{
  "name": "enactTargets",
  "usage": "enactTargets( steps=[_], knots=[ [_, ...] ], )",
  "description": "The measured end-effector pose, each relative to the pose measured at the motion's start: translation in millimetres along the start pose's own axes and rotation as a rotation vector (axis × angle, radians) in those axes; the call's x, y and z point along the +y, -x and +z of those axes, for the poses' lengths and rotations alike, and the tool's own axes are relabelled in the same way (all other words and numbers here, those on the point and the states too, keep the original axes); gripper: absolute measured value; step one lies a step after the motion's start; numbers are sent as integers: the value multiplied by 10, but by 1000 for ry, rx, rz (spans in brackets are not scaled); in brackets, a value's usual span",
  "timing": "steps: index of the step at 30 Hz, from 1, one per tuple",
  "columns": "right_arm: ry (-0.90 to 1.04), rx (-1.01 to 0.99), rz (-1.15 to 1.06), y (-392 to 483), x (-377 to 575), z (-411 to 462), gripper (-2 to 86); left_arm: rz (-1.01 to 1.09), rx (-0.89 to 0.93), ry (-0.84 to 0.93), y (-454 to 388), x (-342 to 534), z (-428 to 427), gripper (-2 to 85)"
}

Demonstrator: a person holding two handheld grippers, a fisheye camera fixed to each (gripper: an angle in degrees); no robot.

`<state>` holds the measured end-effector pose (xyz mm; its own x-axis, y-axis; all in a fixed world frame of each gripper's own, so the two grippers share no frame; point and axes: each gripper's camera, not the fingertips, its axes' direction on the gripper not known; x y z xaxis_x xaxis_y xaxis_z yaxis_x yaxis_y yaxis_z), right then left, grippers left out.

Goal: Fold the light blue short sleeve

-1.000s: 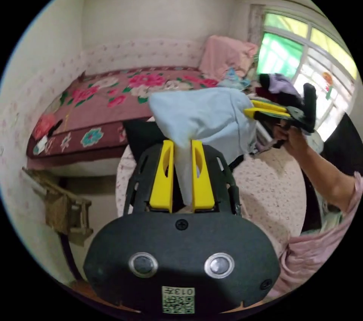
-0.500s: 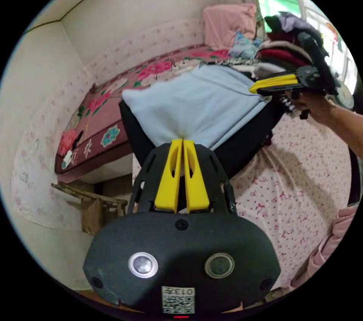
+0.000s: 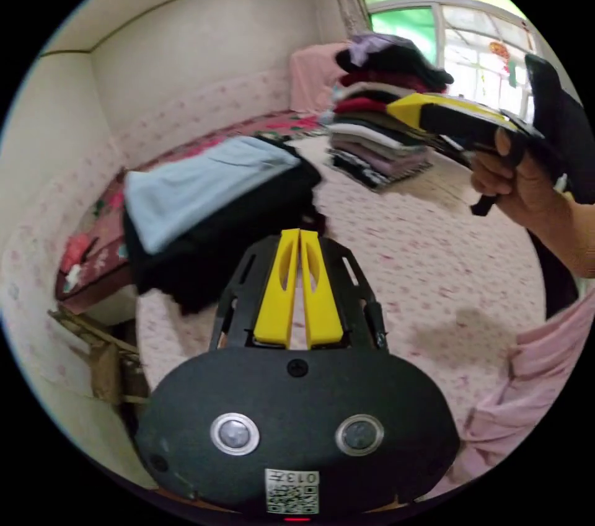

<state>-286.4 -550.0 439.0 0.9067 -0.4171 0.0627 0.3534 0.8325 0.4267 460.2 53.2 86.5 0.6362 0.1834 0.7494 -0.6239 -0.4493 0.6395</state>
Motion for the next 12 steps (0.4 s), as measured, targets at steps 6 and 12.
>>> enactTargets(
  steps=[6, 12],
  knots=[
    [240, 78, 174, -716, 944, -1100, -1, 19, 298, 97, -1573, -61, 514, -2],
    [233, 315, 345, -2139, 1592, -2647, -1, 82, 380, 98, -2698, -740, 958, -1]
  ],
)
